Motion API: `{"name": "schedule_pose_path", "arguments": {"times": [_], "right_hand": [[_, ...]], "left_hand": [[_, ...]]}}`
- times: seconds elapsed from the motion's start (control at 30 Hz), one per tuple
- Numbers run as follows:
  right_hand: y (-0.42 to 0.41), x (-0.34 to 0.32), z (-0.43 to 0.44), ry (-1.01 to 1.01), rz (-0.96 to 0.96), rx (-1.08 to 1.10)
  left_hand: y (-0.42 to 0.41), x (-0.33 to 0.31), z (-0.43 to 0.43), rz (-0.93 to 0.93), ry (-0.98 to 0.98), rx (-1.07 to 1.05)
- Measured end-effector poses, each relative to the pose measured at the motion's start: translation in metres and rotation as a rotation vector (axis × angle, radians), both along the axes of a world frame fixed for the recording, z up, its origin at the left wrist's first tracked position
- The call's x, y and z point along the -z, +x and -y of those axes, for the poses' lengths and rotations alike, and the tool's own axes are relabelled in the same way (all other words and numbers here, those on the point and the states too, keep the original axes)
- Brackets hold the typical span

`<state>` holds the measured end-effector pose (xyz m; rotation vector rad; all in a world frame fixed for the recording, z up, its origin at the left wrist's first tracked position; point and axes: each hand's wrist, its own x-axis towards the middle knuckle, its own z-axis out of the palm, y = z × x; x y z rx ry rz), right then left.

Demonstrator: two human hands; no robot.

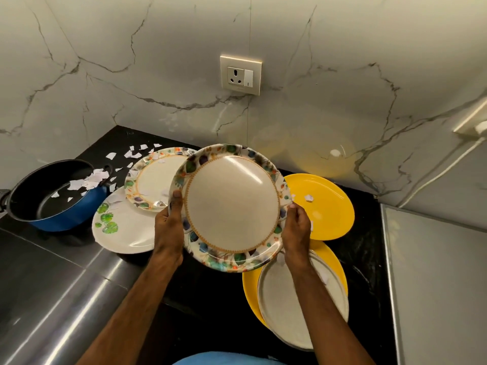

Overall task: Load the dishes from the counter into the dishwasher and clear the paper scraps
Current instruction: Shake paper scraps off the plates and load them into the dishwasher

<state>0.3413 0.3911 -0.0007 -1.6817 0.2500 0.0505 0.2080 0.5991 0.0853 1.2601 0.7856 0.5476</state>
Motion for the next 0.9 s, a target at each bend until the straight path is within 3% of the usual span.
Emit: {"name": "schedule_pose_path", "arguments": {"times": [0.33,0.53,0.9], "right_hand": [[-0.053,-0.017,0.043,0.106,0.057,0.035],[-0.103,-0.044,0.067,-0.006,0.210,0.013],[-0.261,-0.043,0.141,-0.131,0.192,0.360]], "left_hand": [[-0.022,-0.008,-0.025,0.033,0.145,0.225],[-0.040,-0.008,-0.015,0.066,0.283,0.481],[-0.080,0.009,0.051,0.076,0.316,0.745]]}}
